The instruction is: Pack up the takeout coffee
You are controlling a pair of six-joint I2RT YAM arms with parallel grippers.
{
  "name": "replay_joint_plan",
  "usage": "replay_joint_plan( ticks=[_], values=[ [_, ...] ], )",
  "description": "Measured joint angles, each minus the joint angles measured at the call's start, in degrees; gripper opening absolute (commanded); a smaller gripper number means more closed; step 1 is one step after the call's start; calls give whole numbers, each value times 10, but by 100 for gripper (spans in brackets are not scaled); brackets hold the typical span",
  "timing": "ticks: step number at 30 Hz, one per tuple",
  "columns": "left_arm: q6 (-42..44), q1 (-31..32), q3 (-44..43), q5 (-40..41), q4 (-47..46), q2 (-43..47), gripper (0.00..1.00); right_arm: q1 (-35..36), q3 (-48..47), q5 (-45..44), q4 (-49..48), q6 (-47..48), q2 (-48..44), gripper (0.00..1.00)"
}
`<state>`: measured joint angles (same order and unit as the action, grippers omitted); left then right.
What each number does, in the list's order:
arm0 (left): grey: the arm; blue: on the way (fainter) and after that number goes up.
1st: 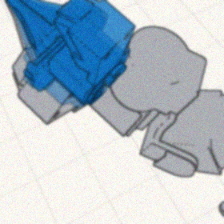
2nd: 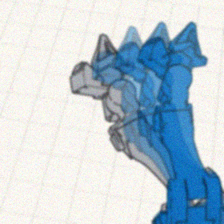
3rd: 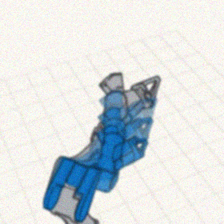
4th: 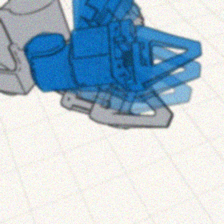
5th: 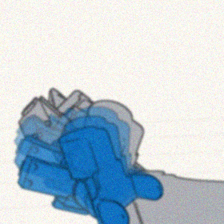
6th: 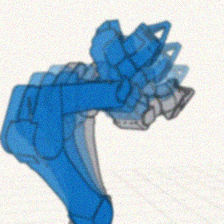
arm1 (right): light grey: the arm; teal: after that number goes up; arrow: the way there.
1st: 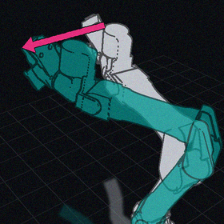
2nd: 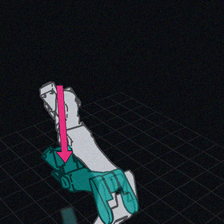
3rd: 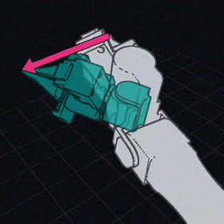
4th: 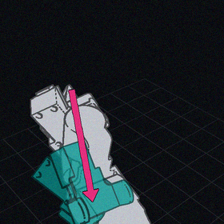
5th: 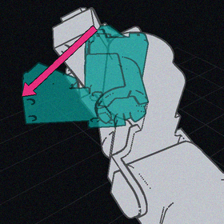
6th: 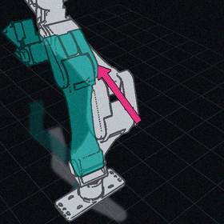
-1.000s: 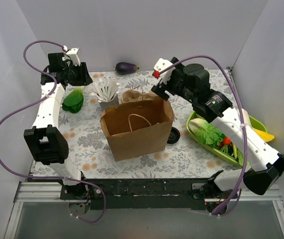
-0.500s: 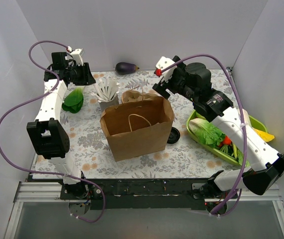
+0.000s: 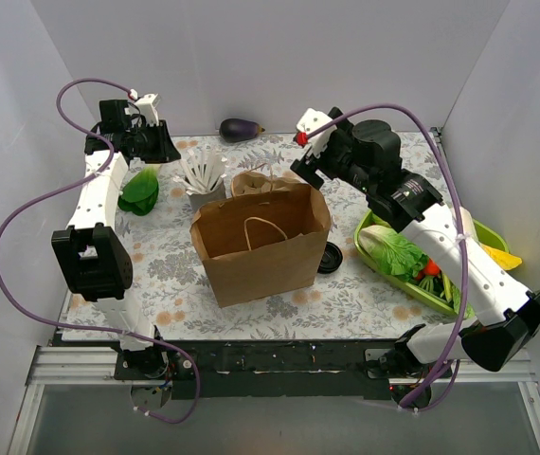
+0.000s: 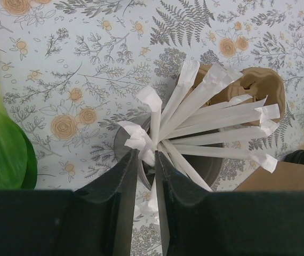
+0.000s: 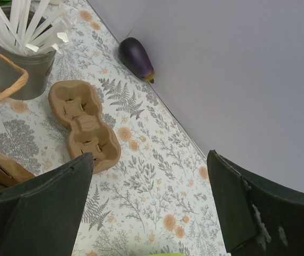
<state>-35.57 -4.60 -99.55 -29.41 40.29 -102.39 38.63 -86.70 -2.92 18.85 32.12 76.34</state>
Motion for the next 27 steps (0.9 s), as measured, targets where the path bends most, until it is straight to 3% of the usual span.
replay_joint_plan(
  ticks=[7, 27],
  values=[
    [0, 0, 0, -2, 0, 0, 0, 0, 4, 1, -3, 0, 0, 93],
    [4, 0, -44, -12, 4, 29, 0, 0, 16, 1, -9, 5, 0, 93]
  ],
)
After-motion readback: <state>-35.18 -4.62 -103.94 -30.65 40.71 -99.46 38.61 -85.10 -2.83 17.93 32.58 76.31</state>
